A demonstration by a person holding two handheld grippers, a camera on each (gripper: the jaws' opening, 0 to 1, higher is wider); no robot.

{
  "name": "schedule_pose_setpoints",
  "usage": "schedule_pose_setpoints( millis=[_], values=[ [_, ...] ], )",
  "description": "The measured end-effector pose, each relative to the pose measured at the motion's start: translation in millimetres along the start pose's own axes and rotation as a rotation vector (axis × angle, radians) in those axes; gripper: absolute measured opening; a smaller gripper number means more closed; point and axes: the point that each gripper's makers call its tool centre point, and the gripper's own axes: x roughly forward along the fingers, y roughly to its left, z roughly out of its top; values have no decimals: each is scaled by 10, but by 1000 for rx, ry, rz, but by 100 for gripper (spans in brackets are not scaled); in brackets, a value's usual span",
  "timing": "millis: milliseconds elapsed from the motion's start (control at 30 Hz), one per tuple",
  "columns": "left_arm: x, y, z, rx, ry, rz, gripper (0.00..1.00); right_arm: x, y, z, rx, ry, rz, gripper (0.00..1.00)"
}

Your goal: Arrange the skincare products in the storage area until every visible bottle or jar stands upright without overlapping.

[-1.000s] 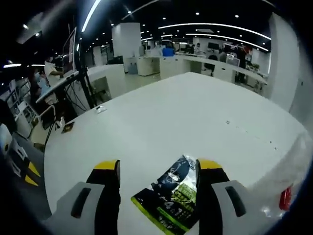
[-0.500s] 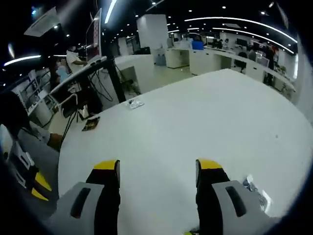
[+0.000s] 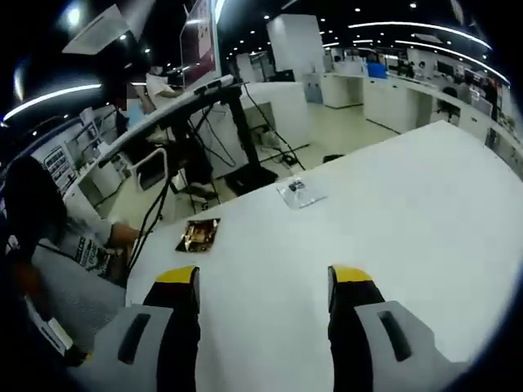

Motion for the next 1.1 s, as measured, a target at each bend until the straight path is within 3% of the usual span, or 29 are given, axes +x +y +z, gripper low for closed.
schedule_pose_setpoints(
  millis=[200,400,500,567,767,967,1100],
  values=[
    [1,-12,2,5,0,-5,16,306,250,24,13,13,38,60],
    [-3,-42,22,16,-9,-17,16,460,384,33,67,13,44,59],
    [11,-47,9,17,-4,-20,16,530,435,20,43,33,47,58],
    [31,-24,-54,10,30,-16,16,569,446,27,43,37,48,58],
    [21,-39,-33,15,18,-18,16,752,527,-5,2,82,30,58],
    [33,-32,-79,18,44,-19,16,901,618,-2,-53,121,-8,60],
    [31,-42,-63,18,37,-22,16,1010,724,-61,-86,159,2,60]
  ],
)
